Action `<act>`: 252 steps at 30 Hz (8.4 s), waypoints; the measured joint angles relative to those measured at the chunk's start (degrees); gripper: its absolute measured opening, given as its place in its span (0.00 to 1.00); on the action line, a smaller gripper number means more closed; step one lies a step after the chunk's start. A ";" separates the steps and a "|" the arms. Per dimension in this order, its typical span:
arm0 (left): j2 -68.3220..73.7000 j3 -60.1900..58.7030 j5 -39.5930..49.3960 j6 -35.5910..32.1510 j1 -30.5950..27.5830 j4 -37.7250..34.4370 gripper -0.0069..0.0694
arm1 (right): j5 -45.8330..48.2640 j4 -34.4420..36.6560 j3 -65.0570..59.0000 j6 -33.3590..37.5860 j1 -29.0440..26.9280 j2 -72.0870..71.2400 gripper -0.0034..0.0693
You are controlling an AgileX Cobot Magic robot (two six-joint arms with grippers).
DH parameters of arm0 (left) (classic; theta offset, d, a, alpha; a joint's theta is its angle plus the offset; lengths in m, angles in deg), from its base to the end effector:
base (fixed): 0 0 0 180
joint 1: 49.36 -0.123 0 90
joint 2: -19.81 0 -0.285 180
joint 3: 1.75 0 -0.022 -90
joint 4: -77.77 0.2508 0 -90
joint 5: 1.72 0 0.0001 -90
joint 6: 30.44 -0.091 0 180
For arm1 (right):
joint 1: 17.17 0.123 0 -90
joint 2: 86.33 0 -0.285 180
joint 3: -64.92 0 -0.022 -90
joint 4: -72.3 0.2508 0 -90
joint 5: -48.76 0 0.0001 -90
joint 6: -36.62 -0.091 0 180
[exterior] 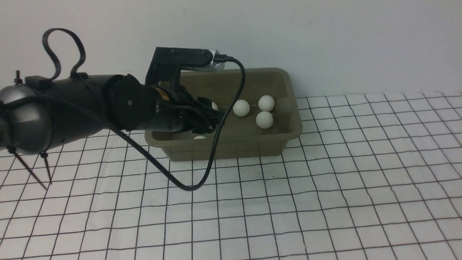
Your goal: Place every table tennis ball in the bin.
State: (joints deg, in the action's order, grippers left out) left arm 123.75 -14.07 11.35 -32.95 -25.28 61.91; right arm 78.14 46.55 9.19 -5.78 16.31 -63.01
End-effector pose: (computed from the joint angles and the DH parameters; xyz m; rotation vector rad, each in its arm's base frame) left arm 0.3391 -0.1577 0.2513 0.2546 2.2665 -0.4136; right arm 0.0656 0.0201 0.2806 -0.0745 1.8647 0.4476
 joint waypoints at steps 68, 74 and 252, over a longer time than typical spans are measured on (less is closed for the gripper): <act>-35.79 7.25 47.60 -14.29 0.00 -12.60 0.09 | 0.00 -0.18 0.00 0.00 0.00 0.00 0.02; -38.76 7.25 48.14 -15.88 0.00 -14.09 0.09 | 0.00 -0.18 0.00 0.00 0.00 0.00 0.02; -96.77 -66.04 10.81 -14.41 -31.03 0.52 0.09 | -7.46 27.24 -22.70 41.90 -30.86 -16.23 0.02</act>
State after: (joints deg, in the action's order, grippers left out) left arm 26.99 -80.11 22.16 -47.36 -56.31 62.43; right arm 70.68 73.79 -13.50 36.12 -14.55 -79.24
